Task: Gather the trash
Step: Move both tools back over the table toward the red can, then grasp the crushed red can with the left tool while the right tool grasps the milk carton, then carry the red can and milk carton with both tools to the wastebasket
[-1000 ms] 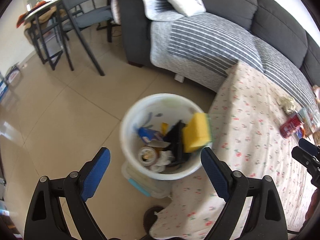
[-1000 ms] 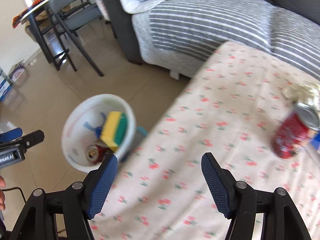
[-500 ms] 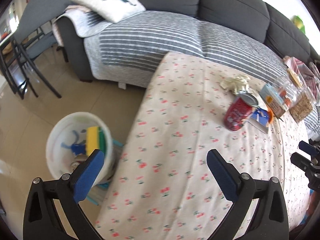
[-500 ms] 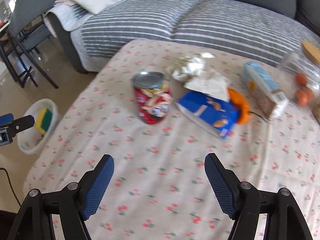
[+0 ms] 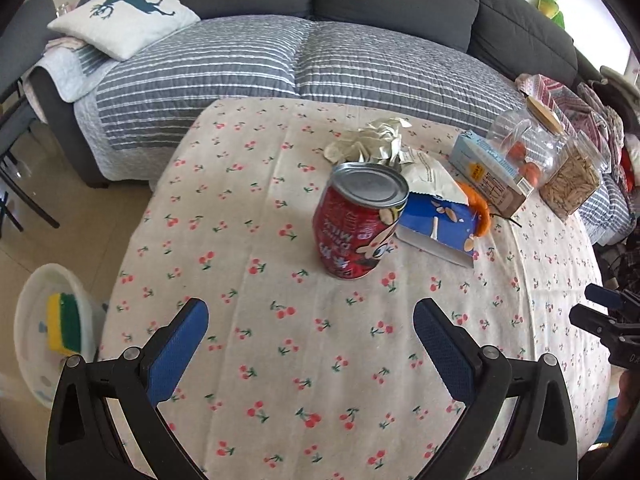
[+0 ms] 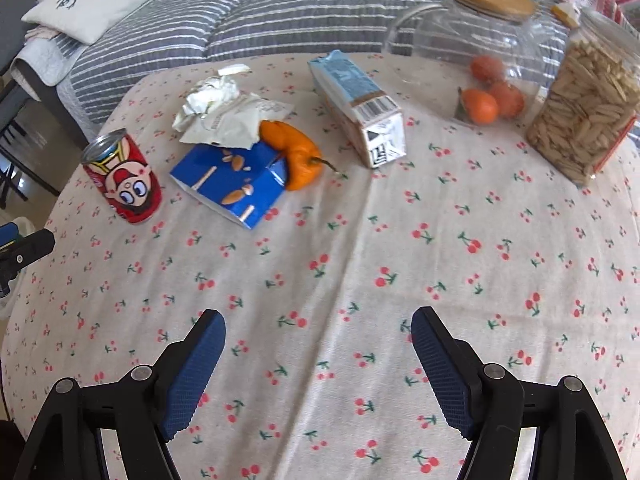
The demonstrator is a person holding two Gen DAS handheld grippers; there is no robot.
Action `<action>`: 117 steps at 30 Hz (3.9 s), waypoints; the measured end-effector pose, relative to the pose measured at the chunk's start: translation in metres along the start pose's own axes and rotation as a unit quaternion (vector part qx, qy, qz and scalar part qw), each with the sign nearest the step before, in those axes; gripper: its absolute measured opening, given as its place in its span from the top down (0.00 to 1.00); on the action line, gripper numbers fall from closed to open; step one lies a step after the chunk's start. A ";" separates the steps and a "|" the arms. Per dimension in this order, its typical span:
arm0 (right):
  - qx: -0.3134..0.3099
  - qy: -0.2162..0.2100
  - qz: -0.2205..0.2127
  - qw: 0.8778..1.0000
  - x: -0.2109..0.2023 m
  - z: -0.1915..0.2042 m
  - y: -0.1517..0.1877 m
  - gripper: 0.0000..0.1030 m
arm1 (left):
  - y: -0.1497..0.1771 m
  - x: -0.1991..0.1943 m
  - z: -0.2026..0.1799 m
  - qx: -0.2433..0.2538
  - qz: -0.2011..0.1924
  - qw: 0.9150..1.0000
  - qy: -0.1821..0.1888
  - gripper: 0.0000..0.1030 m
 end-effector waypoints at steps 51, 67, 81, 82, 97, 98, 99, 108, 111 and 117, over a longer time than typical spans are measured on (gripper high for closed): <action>0.043 0.037 0.000 0.998 0.019 -0.055 -0.026 0.22 | -0.018 0.024 0.006 -0.008 0.030 0.999 0.035 0.47; 0.042 0.036 0.006 0.998 0.055 -0.055 -0.064 0.22 | 0.036 0.059 -0.029 0.079 0.150 0.985 -0.006 0.34; -0.015 0.017 -0.039 0.999 0.086 -0.028 -0.109 0.40 | 0.013 0.035 -0.006 0.062 0.091 0.994 -0.007 0.35; -0.018 0.014 -0.038 0.999 0.089 -0.026 -0.109 0.46 | 0.012 0.033 -0.004 0.061 0.088 0.994 -0.006 0.35; -0.013 0.024 -0.034 0.999 0.030 -0.018 -0.071 0.63 | -0.002 -0.010 0.011 0.033 0.042 0.999 0.010 0.35; -0.009 0.022 -0.036 0.999 0.023 -0.017 -0.067 0.63 | -0.001 -0.015 0.013 0.031 0.039 0.999 0.010 0.35; -0.005 0.021 -0.039 0.999 0.016 -0.016 -0.064 0.63 | -0.001 -0.018 0.015 0.030 0.036 0.999 0.011 0.35; -0.002 0.009 -0.048 0.999 -0.022 0.010 -0.028 0.63 | 0.014 -0.050 0.045 0.014 0.016 1.000 0.006 0.35; -0.001 0.004 -0.051 0.999 -0.029 0.020 -0.017 0.63 | 0.019 -0.058 0.062 0.001 0.011 1.000 -0.001 0.35; -0.019 -0.008 -0.049 0.999 -0.035 0.046 -0.001 0.63 | 0.031 -0.070 0.099 -0.025 0.006 1.000 -0.013 0.35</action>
Point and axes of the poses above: each gripper's, at about its wrist camera, not at the fingertips, and x roughly the way its jaws point, z to its left, y to its underside, the point moved 5 cm from there along x, roughly the way its jaws point
